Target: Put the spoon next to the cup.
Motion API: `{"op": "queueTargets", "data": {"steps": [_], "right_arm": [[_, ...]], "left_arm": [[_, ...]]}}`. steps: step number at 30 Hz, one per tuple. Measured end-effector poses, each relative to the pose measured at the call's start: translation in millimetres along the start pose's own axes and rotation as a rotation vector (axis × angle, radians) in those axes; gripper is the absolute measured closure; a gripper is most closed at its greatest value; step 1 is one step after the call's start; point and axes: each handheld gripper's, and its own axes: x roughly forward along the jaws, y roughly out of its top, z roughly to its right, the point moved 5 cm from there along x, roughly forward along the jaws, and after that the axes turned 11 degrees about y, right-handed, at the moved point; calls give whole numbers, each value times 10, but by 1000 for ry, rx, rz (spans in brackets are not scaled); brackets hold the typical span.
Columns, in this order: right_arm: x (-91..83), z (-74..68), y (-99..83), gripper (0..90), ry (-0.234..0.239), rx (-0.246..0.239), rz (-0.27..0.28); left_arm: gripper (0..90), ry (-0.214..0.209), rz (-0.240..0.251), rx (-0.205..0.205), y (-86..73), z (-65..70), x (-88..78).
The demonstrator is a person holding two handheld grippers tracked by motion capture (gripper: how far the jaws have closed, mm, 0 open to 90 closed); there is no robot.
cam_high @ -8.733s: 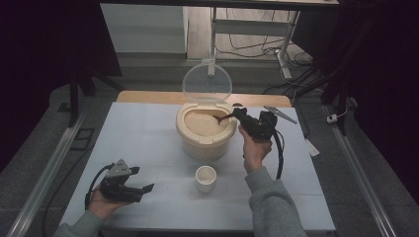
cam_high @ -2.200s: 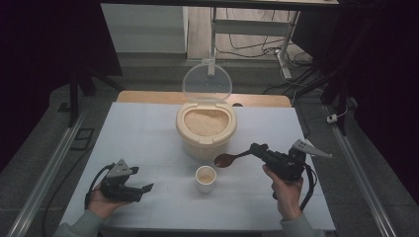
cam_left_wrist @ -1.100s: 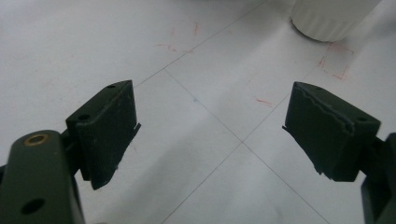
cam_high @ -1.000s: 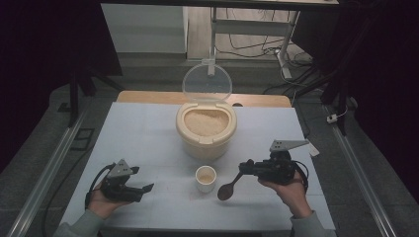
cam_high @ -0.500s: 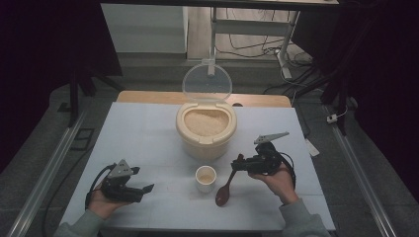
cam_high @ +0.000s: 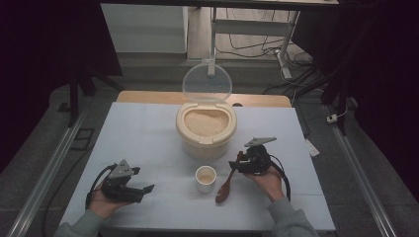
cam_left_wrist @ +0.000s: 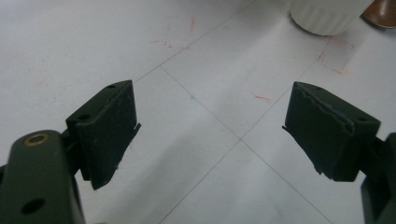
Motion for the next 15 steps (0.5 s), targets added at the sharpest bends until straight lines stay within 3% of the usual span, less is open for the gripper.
{"op": "queueTargets", "data": {"steps": [7,15], "right_arm": [[138,68,-42,395,-88,-1,-26],[174,84,-43,338,-168,-15,-48]], "left_arm": [[167,-1,-3,3,-4,2,9],[167,-2,-4,5,-5,5,9]]}}
